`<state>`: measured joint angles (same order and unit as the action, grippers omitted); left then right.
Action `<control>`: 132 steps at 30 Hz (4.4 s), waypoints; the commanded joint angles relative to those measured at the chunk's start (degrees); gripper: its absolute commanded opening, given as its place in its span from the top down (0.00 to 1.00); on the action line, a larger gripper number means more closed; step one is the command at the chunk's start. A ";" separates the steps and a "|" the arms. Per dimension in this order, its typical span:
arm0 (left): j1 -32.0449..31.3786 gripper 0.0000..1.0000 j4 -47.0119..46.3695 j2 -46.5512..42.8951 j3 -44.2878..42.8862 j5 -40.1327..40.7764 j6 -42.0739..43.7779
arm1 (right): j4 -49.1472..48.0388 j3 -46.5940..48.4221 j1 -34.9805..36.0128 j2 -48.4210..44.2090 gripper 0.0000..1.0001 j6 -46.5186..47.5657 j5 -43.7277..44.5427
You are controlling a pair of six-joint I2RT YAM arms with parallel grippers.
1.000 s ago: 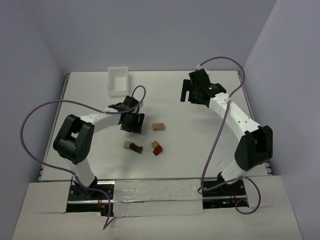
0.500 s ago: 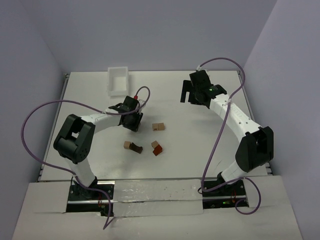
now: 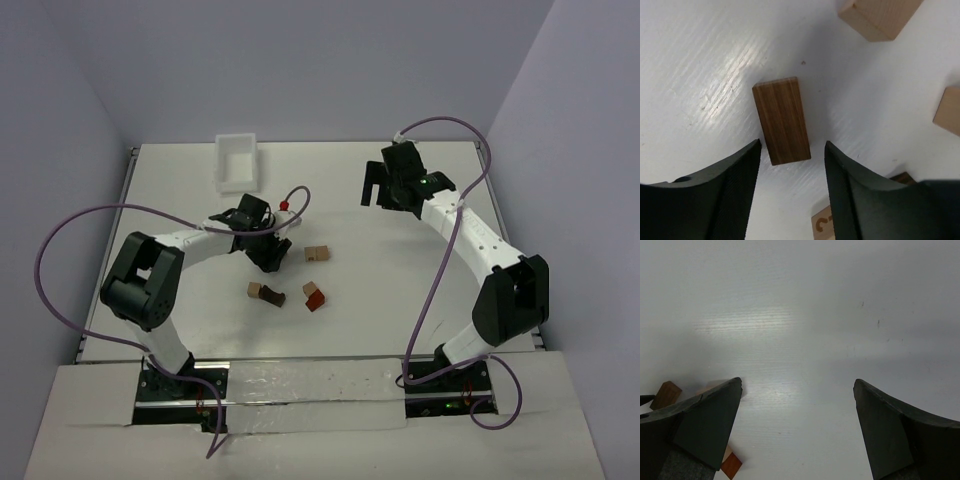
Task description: Build the wood block tower
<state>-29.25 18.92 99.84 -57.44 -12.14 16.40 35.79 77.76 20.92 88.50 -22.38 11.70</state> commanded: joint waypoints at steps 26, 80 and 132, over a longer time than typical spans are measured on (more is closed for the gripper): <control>2.80 0.35 -17.46 -8.69 11.28 -1.09 -3.92 | -3.18 -1.87 -1.23 -3.65 0.00 0.85 -1.29; -1.92 0.70 11.03 -7.35 -10.42 -21.23 23.82 | -1.89 -4.82 -11.58 -3.50 0.00 14.39 -20.22; -6.61 0.45 10.60 7.66 -22.11 -19.49 26.67 | -4.68 -8.33 -22.15 -3.16 0.00 12.81 -28.22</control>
<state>-35.22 29.39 108.86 -77.67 -28.53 41.36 33.41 69.76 -0.82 87.00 -9.34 -15.77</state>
